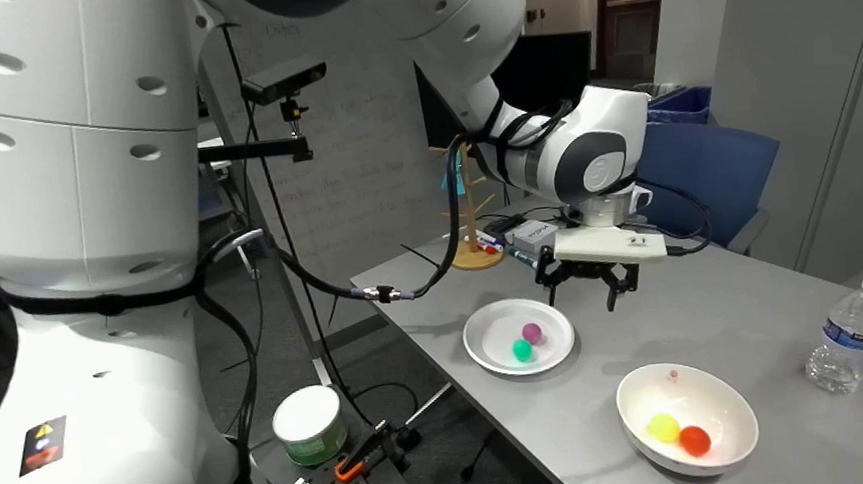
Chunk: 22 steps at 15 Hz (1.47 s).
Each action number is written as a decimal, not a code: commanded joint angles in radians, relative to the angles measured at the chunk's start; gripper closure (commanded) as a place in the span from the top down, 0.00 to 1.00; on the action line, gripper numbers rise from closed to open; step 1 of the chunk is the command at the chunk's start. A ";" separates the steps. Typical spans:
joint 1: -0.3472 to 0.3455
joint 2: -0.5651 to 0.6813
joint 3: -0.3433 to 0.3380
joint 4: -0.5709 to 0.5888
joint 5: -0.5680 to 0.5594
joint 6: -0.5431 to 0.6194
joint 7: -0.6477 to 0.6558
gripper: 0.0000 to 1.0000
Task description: Put the purple ball in the bowl on the plate
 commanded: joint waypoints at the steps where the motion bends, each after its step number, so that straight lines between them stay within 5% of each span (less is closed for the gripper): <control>1: -0.003 -0.117 -0.005 -0.110 0.018 0.034 0.035 1.00; 13: 0.020 -0.306 -0.023 -0.264 0.057 0.152 0.137 1.00; 22: 0.032 -0.291 -0.030 -0.250 0.043 0.139 0.185 1.00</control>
